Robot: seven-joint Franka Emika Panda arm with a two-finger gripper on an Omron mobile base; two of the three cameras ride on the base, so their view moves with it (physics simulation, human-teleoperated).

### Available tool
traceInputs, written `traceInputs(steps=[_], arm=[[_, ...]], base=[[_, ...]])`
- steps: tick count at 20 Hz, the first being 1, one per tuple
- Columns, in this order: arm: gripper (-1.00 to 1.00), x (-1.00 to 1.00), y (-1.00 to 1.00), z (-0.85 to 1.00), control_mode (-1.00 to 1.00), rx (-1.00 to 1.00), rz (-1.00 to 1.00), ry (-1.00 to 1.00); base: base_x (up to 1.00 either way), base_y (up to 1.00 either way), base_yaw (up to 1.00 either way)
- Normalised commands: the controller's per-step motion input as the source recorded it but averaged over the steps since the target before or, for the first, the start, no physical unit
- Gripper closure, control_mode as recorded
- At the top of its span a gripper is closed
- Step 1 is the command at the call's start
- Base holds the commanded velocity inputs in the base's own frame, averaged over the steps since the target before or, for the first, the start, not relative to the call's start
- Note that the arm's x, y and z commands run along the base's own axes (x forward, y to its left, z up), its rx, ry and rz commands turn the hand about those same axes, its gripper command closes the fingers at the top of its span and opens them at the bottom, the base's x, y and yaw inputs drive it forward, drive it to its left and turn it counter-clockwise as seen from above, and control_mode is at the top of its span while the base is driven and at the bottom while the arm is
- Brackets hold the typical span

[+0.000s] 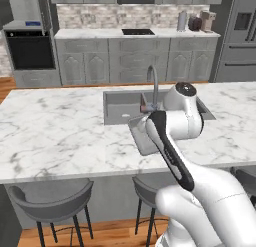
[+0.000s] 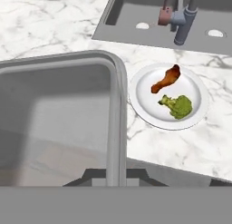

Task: Retrieve the tupperware and aluminum foil from the cabinet and place them on the dining counter near the plate with chicken drumstick and broccoli to prepare for storing leftovers.

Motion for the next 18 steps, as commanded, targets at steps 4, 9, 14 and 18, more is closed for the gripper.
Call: traceInputs(steps=[4, 9, 14, 18], arm=[[1.0, 0.71, 0.36, -0.61, -1.0, 0.0, -0.05, 0.0], [1.0, 0.68, 0.18, -0.54, -1.0, 0.0, -0.04, 0.0], [1.0, 0.56, 0.01, -0.56, -1.0, 0.0, -0.04, 0.0], [1.0, 0.54, 0.0, -0.49, -1.0, 0.01, -0.04, 0.0]], base=[[0.0, 0.0, 0.0], [0.0, 0.0, 0.0], [0.0, 0.0, 0.0], [0.0, 0.0, 0.0]])
